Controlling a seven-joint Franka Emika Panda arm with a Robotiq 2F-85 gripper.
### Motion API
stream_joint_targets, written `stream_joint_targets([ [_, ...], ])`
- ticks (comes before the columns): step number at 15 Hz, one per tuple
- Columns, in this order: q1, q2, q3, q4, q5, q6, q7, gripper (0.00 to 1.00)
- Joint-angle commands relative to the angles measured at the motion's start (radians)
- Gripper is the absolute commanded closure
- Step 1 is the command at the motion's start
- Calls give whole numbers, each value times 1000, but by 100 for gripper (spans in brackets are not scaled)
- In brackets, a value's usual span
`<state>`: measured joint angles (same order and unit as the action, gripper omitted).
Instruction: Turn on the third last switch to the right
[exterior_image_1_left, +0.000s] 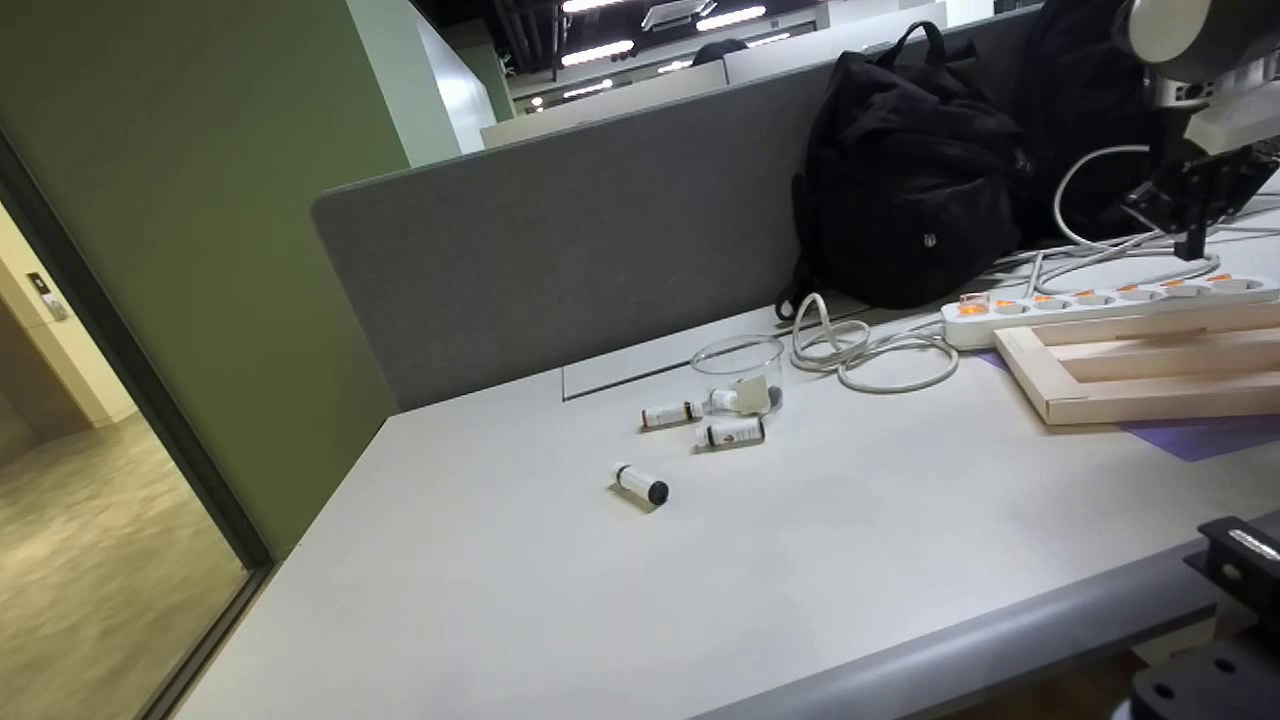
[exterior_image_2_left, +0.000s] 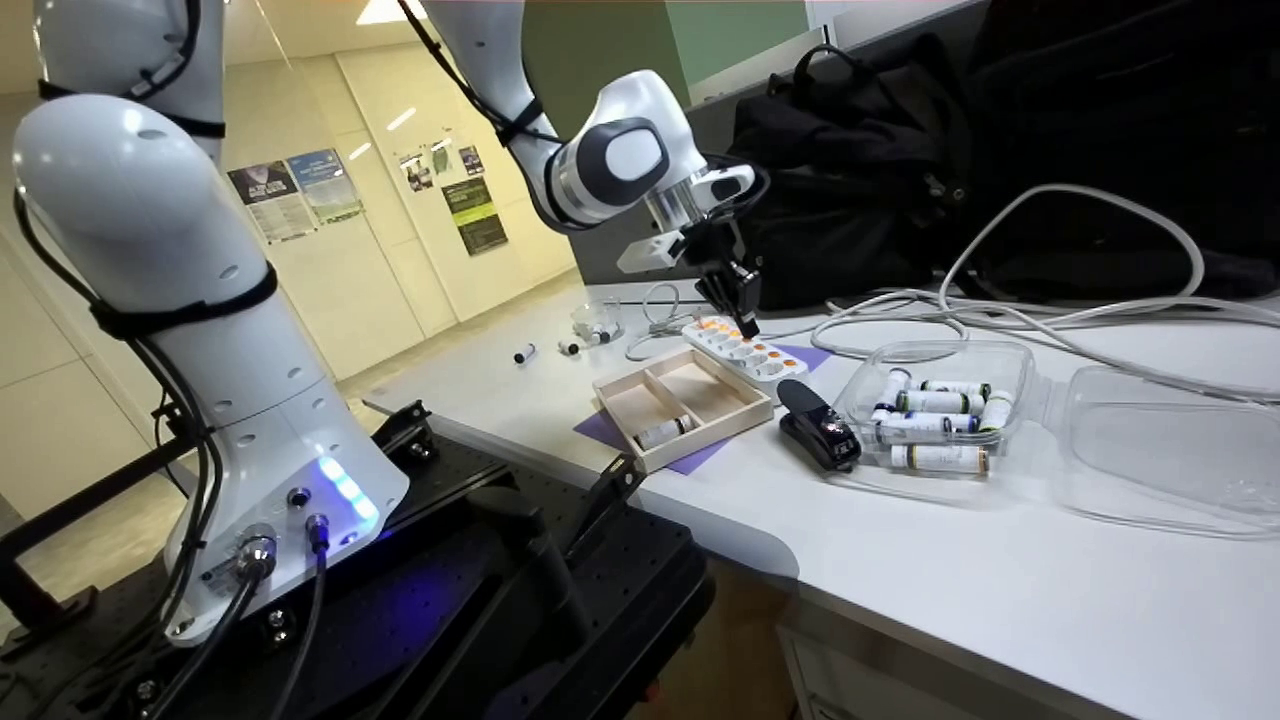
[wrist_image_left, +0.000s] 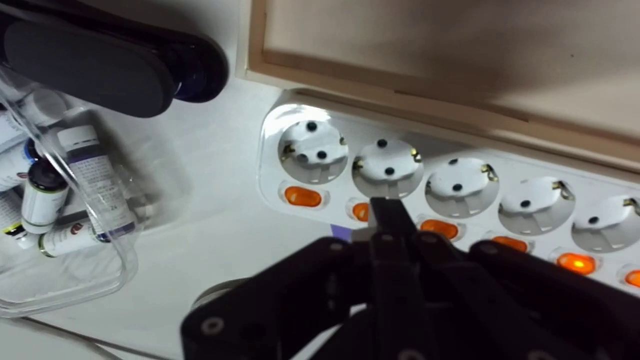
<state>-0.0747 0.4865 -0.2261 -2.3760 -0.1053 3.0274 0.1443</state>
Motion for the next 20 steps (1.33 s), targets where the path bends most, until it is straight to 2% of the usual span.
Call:
stream_joint_targets([
  [1, -58, -6, 73, 25, 72, -1, -59, 100],
  [5, -107, 4, 142, 53, 129, 9, -99, 100],
  [8, -119, 18, 160, 81, 153, -4, -109, 100],
  [20, -103, 130, 138, 216, 179, -104, -88, 100],
])
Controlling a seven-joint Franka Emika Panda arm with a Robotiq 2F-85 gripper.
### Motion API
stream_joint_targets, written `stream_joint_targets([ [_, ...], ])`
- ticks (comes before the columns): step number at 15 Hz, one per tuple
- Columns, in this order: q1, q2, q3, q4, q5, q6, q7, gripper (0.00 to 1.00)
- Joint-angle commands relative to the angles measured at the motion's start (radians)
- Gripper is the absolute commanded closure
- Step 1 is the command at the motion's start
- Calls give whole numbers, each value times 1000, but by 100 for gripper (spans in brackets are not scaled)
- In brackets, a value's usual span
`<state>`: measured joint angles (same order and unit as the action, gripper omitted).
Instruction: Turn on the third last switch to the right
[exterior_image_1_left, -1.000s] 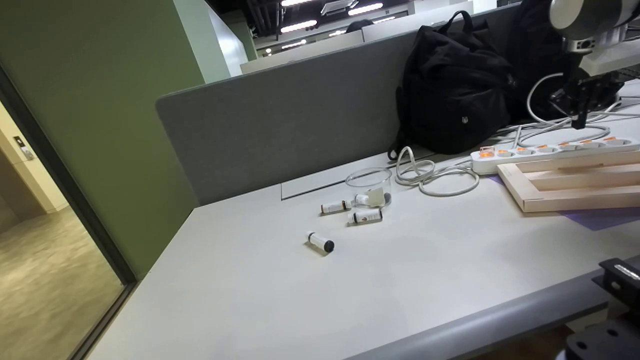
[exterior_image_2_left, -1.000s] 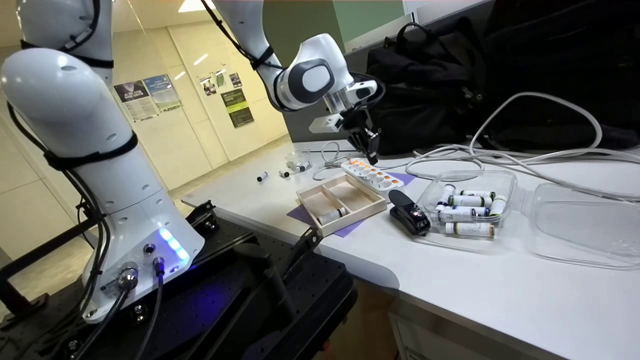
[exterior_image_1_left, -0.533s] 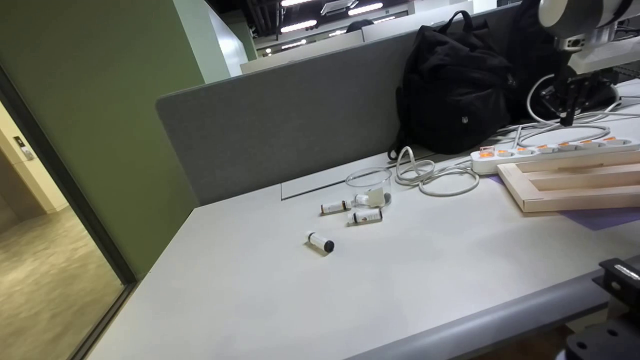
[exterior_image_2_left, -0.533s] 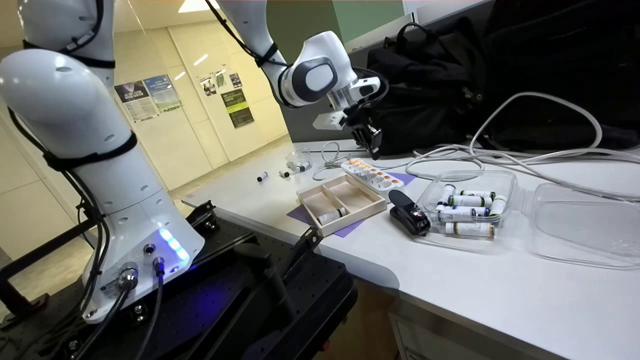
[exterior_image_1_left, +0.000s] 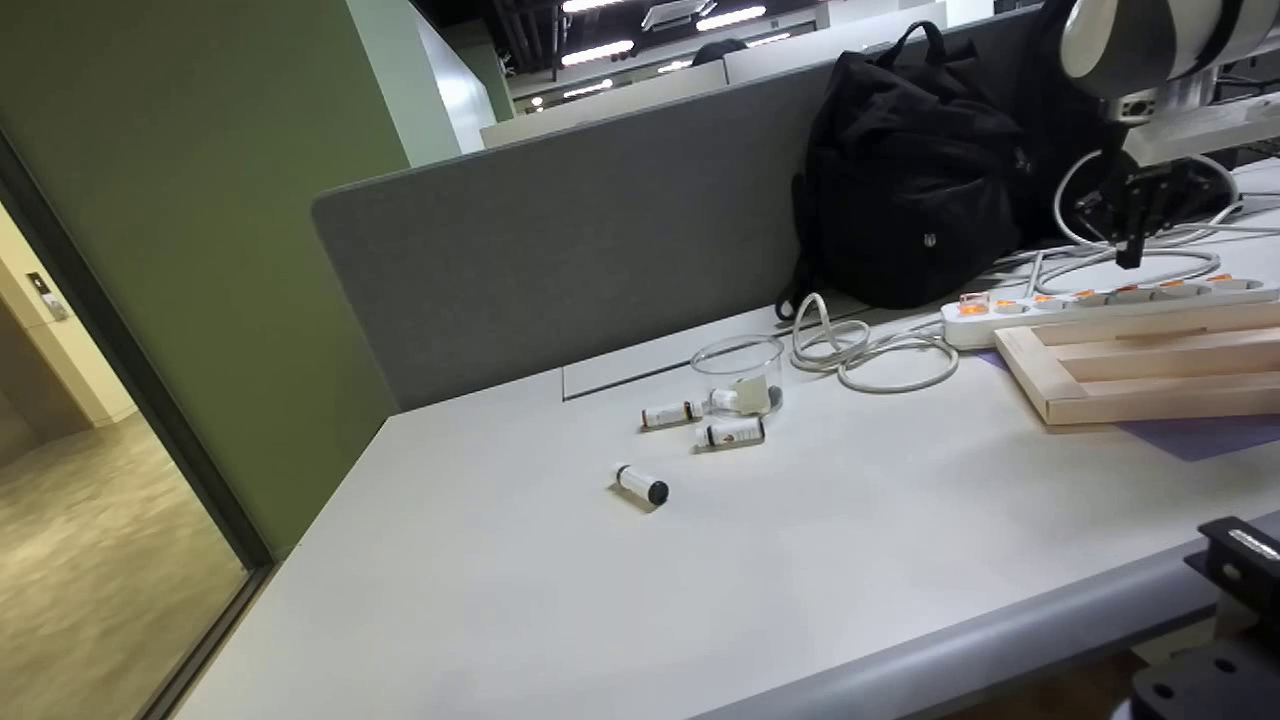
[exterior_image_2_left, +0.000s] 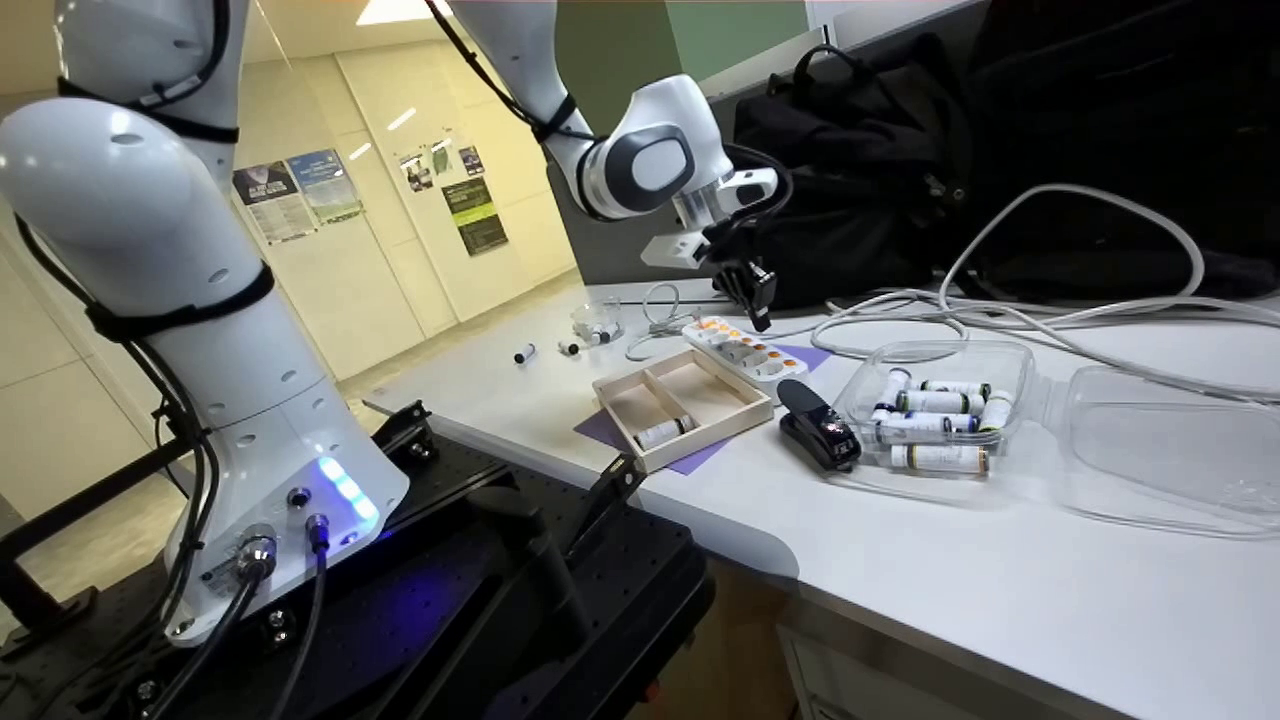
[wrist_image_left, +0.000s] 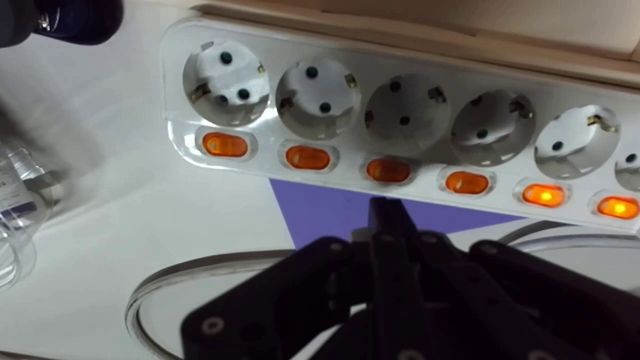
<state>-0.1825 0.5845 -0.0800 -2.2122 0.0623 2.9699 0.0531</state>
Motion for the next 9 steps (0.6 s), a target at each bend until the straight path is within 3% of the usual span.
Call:
stream_joint_targets([
  [1, 10, 40, -15, 63, 10, -59, 8, 100],
  [9, 27, 98, -36, 131, 5, -125, 21, 100],
])
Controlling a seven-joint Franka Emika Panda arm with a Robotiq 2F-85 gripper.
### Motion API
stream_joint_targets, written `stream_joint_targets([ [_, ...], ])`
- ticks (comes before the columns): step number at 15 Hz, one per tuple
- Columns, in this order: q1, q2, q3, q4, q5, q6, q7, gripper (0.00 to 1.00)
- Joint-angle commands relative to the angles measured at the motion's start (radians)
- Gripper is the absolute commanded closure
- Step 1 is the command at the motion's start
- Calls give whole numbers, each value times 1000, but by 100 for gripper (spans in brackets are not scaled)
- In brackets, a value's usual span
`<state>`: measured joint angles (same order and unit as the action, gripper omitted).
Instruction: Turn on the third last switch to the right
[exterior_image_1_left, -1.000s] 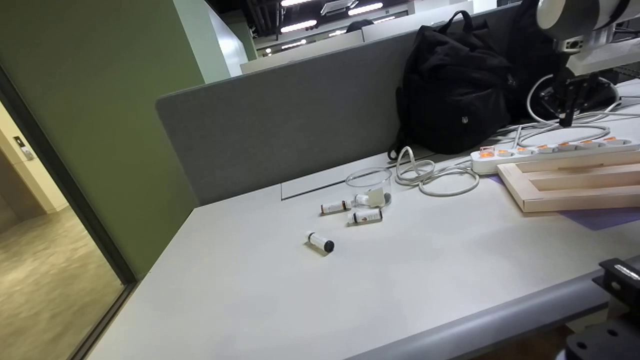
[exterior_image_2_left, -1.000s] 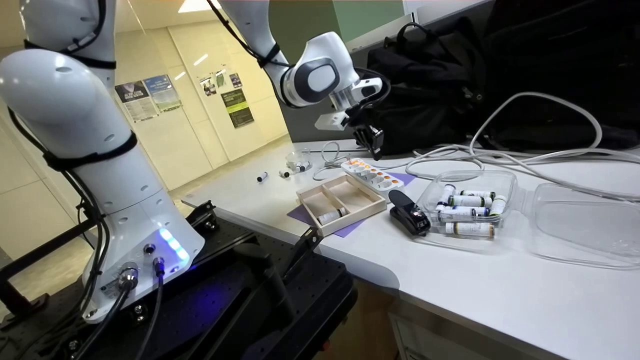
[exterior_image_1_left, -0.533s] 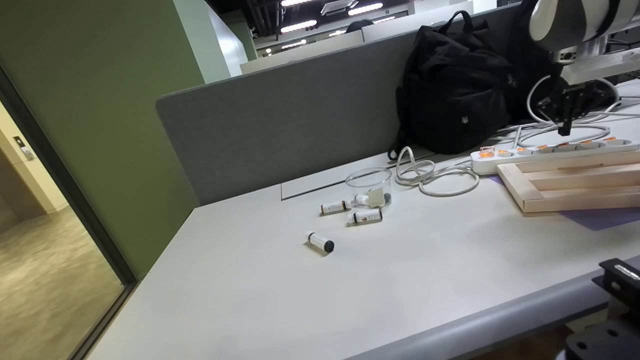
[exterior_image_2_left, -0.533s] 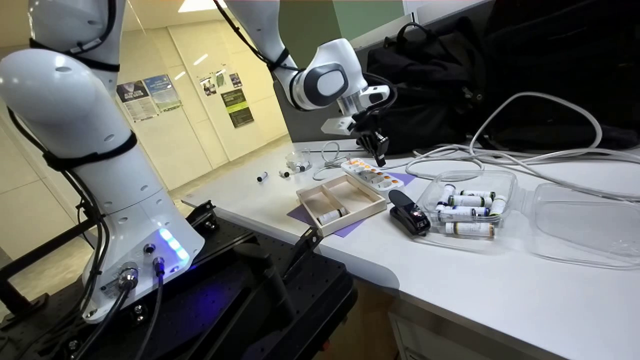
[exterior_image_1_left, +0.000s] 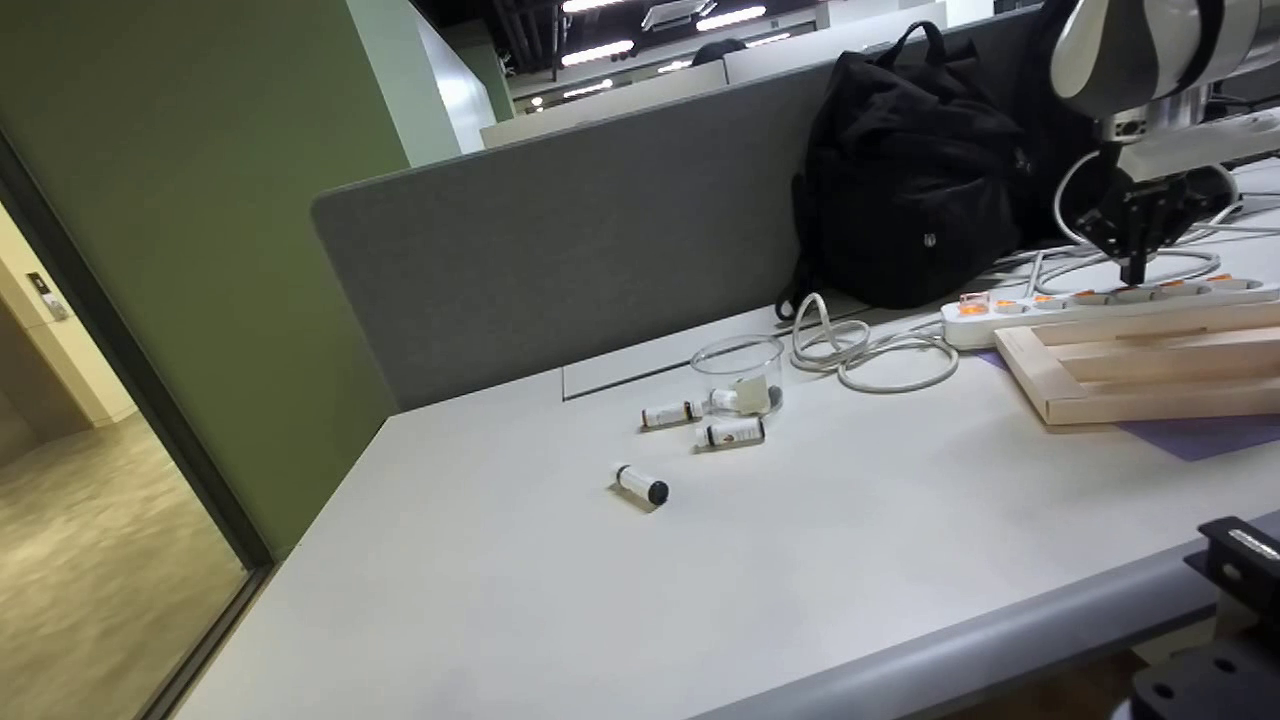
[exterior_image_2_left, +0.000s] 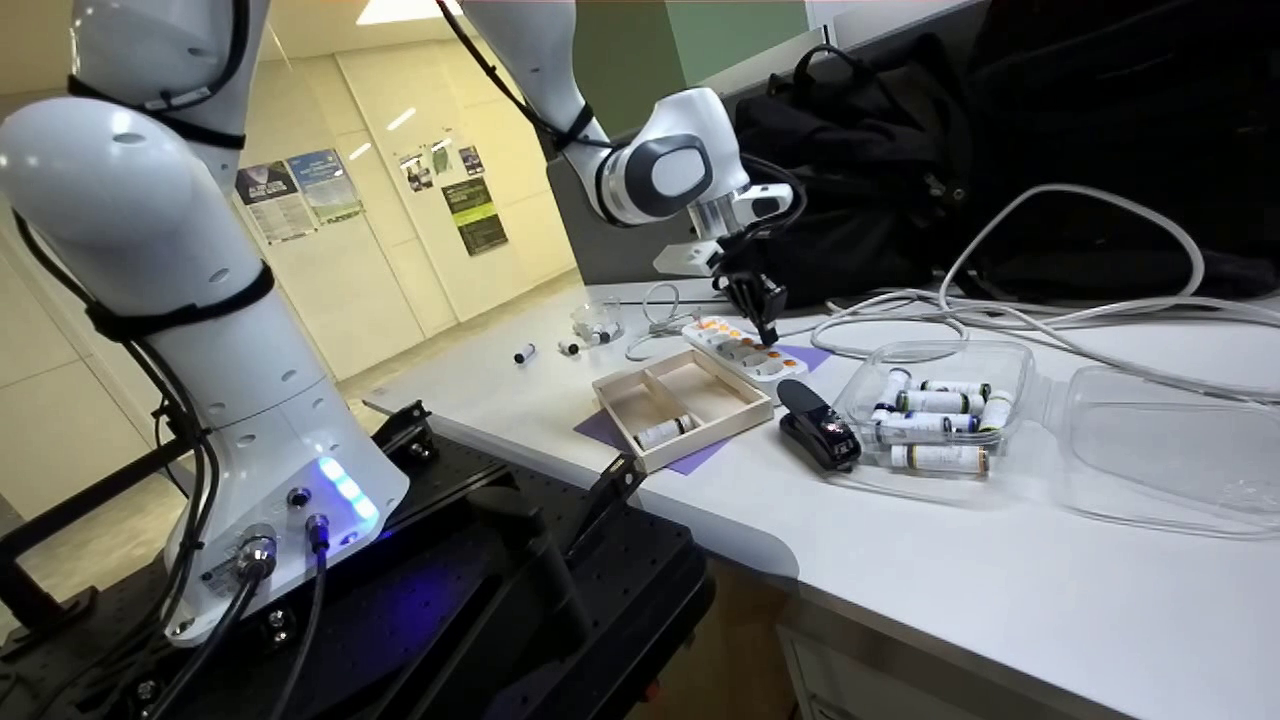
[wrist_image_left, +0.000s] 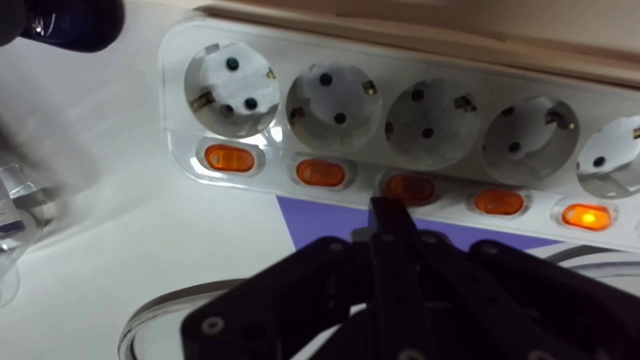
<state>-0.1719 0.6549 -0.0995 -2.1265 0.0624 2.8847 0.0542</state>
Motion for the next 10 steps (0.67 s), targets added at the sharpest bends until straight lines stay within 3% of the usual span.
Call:
stream_joint_targets([
  [1, 21, 35, -20, 53, 4, -45, 22, 100],
  [10, 23, -5, -26, 34, 1, -75, 10, 100],
])
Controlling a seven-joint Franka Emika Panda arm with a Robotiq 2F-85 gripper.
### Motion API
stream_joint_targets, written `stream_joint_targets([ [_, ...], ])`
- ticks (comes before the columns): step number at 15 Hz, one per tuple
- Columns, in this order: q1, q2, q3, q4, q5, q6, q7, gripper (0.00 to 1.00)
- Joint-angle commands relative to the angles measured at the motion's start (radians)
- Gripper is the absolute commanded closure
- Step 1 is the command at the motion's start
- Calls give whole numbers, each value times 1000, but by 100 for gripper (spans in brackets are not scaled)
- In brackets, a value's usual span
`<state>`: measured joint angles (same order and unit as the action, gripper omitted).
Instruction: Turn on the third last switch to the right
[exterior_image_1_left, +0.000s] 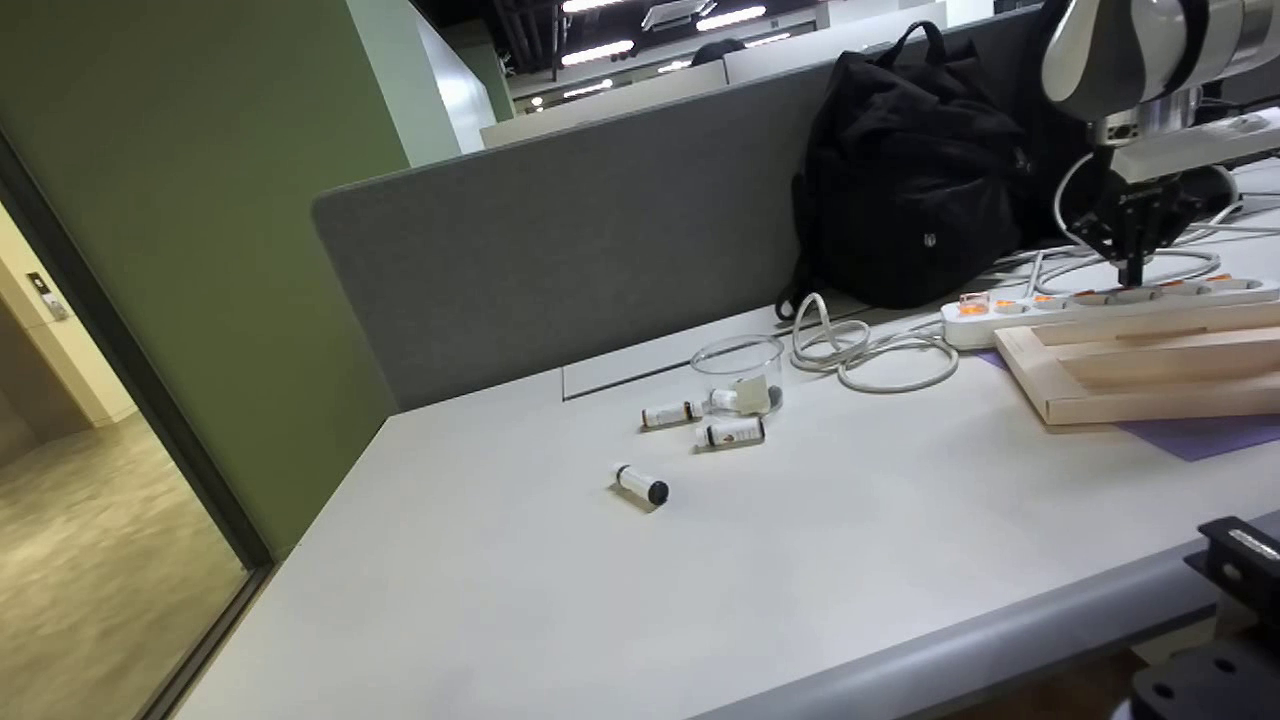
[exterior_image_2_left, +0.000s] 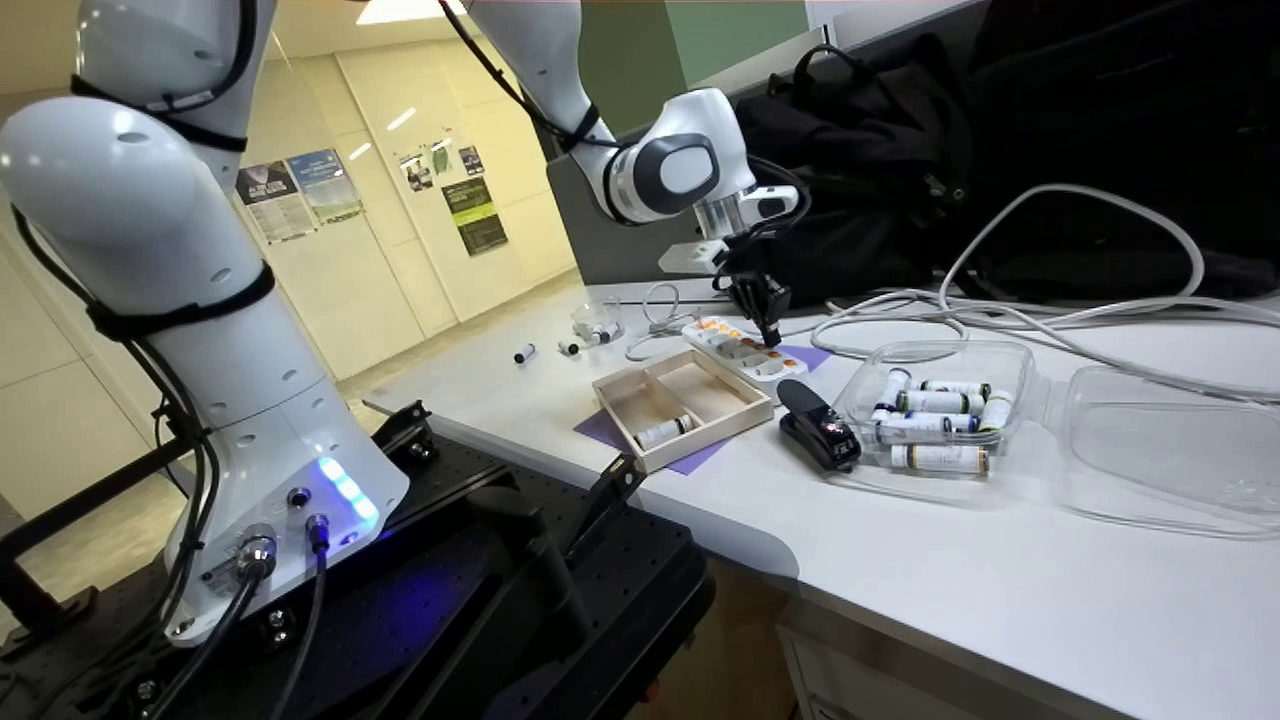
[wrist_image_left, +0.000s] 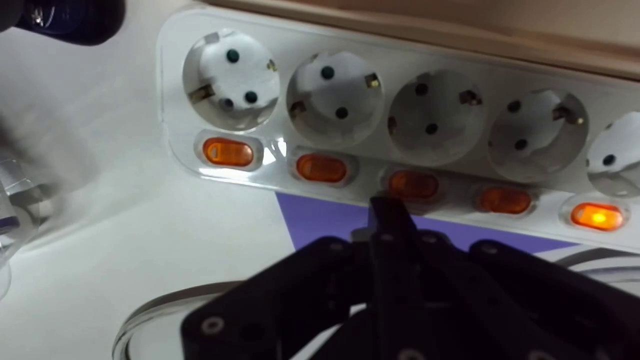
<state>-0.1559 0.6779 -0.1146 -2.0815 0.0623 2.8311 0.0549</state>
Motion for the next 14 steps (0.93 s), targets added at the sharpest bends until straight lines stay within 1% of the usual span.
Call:
stream_joint_targets([
  [1, 8, -36, -13, -19, -1, -19, 9, 100],
  [8, 46, -53, -57, -49, -25, -18, 22, 100],
  [14, 54, -78, -49, -80, -19, -7, 11, 100],
])
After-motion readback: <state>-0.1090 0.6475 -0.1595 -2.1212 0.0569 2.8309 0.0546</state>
